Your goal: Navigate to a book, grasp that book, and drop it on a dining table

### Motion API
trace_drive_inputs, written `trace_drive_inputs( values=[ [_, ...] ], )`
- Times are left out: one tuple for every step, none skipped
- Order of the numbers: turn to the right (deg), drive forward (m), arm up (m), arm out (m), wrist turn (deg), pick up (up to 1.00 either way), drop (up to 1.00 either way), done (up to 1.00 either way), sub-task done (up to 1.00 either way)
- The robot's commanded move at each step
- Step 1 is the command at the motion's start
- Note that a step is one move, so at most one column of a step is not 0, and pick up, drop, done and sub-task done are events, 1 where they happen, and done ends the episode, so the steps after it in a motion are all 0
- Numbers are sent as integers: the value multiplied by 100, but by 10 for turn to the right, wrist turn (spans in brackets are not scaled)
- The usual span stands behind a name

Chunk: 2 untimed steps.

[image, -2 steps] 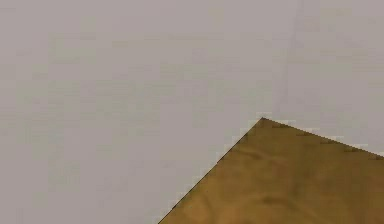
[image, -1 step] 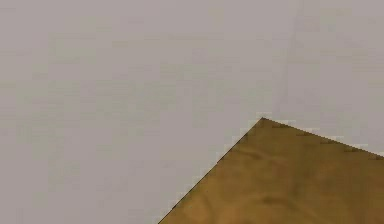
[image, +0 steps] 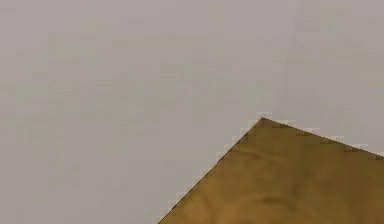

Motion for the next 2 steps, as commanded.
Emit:
trace_drive_inputs(
  values=[
    [0, 0, 0, -10, 0, 0, 0, 0, 0],
    [0, 0, 0, 0, 0, 0, 0, 100, 0]
  ],
)
